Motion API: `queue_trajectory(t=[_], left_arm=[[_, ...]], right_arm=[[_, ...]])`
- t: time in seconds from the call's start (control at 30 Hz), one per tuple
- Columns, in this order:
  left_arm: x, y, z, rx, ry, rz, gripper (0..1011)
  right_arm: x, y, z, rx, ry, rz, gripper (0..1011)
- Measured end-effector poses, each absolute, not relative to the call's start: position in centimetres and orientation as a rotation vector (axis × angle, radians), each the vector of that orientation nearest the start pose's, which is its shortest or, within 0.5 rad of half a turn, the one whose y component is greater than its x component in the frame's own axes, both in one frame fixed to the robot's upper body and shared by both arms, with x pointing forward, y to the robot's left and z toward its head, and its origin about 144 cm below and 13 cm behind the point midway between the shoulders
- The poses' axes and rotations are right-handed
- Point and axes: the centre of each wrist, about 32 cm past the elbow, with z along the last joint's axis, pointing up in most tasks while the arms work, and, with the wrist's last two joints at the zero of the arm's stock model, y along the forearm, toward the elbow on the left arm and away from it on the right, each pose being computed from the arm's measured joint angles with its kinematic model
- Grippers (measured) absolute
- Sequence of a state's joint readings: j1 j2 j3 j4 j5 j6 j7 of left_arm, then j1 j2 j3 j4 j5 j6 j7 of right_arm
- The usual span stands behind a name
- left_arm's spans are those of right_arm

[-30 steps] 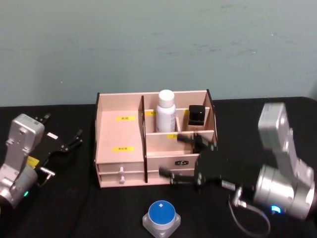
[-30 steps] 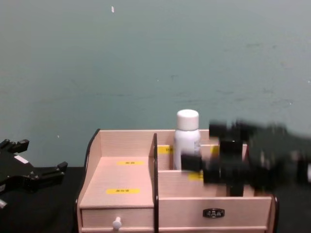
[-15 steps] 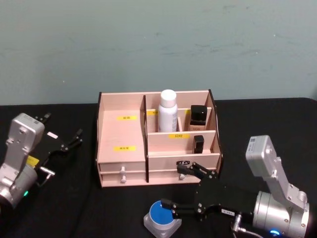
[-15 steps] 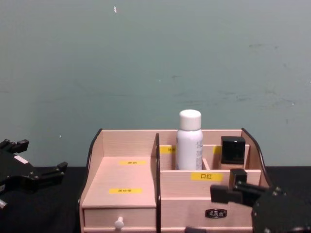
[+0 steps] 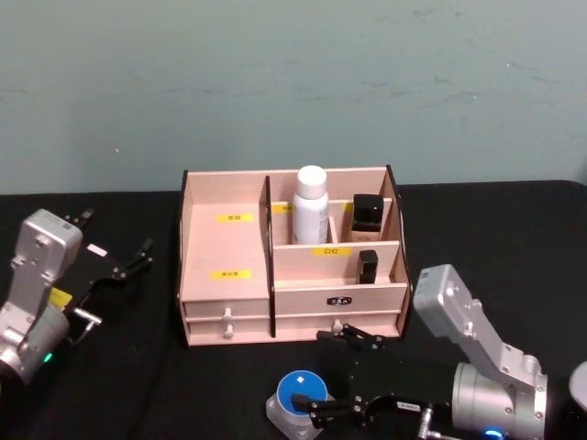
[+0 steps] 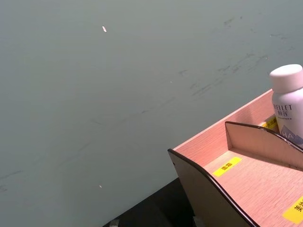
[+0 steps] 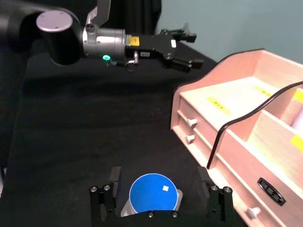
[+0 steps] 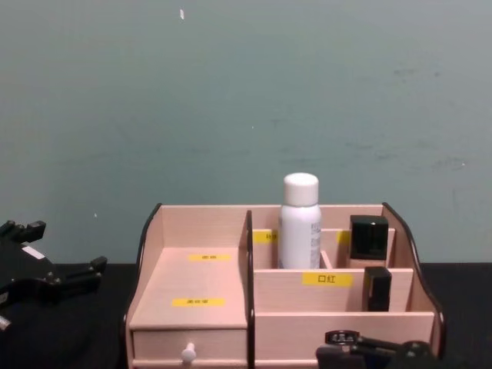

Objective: Pick up the facial cleanser and watermelon frost from the table and place them into the tiered storage box.

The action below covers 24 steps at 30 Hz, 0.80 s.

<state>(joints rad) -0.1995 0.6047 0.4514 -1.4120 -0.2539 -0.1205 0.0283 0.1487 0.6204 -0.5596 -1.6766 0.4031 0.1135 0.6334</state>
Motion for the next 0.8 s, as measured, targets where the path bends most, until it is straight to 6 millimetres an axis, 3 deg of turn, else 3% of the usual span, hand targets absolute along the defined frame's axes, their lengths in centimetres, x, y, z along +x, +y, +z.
queue_trajectory(t=[0.8], left_arm=[[48.9,31.0,114.0,0.304,-0.285,1.248,1010]], right_arm=[[47.5,-22.4,116.1,-0.399,0.026,-0.382,1003]])
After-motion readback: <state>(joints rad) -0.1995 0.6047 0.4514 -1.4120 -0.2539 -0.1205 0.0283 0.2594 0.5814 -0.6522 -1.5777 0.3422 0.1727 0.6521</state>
